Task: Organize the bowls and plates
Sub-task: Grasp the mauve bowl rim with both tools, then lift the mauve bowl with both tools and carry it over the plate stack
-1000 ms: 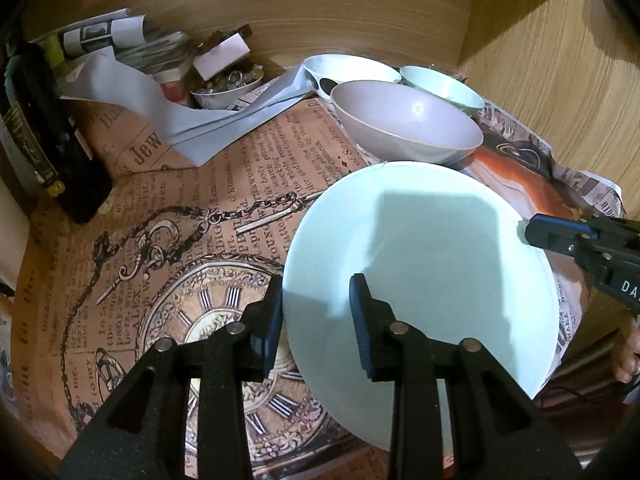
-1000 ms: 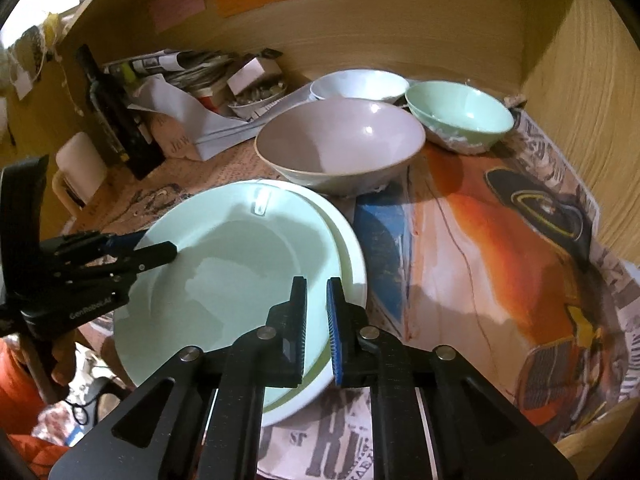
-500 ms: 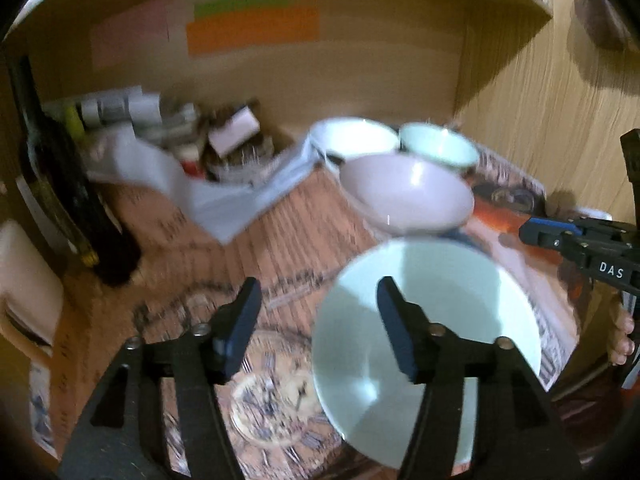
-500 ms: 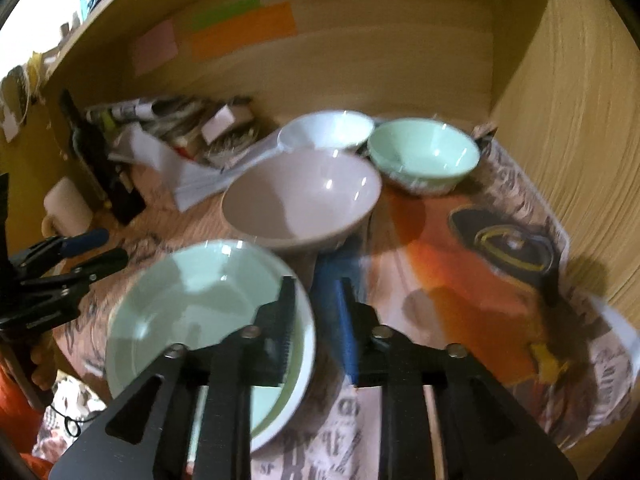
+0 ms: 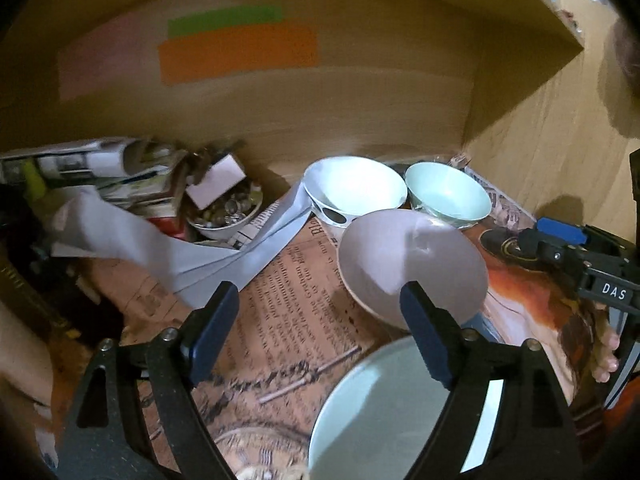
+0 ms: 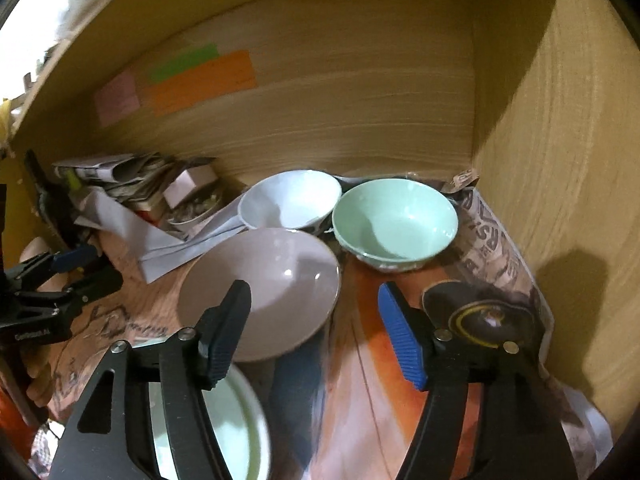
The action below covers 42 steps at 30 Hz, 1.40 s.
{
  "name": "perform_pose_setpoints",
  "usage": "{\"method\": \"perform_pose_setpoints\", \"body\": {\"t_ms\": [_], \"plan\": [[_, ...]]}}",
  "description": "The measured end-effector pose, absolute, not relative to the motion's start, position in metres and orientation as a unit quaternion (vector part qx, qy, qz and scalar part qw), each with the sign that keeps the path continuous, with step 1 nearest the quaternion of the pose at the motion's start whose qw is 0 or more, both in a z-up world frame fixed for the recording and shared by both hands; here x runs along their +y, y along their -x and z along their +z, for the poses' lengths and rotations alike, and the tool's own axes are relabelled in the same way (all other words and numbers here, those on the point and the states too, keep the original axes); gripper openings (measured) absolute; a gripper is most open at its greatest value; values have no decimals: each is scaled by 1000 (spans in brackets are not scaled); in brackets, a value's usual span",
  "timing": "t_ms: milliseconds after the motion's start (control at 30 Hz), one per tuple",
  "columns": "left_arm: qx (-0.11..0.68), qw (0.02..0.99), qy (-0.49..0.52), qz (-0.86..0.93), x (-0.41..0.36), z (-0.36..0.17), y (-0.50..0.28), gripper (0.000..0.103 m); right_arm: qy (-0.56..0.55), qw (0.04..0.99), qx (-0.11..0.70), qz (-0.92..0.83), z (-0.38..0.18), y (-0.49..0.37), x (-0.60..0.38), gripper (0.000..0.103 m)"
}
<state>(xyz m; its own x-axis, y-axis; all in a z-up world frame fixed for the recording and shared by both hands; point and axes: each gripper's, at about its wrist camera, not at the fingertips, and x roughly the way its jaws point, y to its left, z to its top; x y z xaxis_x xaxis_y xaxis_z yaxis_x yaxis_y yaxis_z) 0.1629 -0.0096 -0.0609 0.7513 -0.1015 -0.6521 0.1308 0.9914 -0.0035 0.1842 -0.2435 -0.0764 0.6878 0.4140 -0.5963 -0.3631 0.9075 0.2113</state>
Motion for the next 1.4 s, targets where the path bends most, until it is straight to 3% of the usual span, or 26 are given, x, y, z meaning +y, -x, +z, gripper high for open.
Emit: {"method": "perform_pose_setpoints", "body": {"t_ms": [400, 667, 833, 1400], "plan": [[413, 906, -14, -95, -25, -99, -220, 80, -37, 892, 398, 211, -116, -233, -224, 59], [448, 886, 0, -119, -24, -117, -237, 37, -41, 873, 432, 222, -133, -247, -216, 30], [461, 875, 12, -144, -26, -122, -243, 21, -40, 869, 440, 222, -138, -249, -213, 19], [458, 880, -5, -128, -35, -116, -233, 19, -47, 881, 420, 214, -124, -240, -216, 17]]}}
